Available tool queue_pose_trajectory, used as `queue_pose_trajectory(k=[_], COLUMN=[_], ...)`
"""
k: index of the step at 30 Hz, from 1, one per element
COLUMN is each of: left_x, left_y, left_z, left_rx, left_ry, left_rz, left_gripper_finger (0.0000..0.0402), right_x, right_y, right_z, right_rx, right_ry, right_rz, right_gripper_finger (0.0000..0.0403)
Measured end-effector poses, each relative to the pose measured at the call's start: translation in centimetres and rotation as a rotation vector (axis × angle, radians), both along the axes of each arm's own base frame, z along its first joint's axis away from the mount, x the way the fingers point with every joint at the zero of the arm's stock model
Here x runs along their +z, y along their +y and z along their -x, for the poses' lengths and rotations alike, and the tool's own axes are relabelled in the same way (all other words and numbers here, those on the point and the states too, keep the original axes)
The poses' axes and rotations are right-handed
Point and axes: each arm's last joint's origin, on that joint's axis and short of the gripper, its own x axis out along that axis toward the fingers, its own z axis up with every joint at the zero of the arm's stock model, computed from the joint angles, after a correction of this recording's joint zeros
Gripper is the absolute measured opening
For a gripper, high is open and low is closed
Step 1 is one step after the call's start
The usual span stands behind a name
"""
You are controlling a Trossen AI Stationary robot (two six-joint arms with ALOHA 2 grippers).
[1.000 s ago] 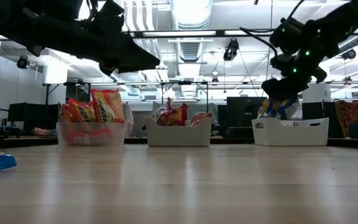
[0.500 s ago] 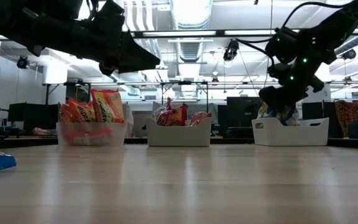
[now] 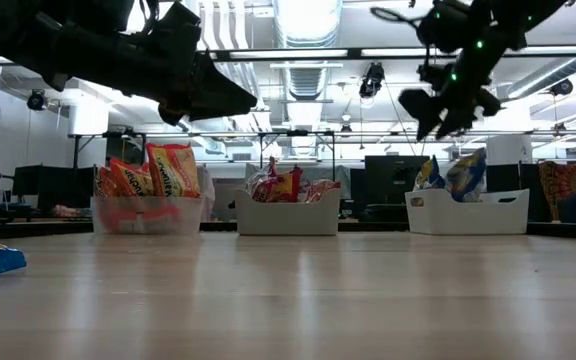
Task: Sort Maruchan noodles
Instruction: Put the blue noodle pack into the white bin
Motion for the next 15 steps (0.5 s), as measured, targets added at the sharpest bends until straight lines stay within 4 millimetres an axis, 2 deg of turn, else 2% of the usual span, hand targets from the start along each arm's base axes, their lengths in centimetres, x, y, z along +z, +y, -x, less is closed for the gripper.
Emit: queue_pose_trajectory(k=[10, 15], left_x=[0.0, -0.1], left_y=[0.0, 0.0], left_z=[0.0, 0.0], left_rx=[0.000, 0.000], left_ry=[0.003, 0.004], left_rz=[-0.001, 0.001], left_gripper_finger=[0.0151, 0.0151], right_x=[4.1, 5.3], right_y=[1.5, 1.9], right_z=[-2.5, -3.2], right_rx=[0.149, 0.186], right_ry=[-0.210, -0.280], right_rz=[0.087, 0.136], right_gripper_finger=[0.0203, 0.0203])
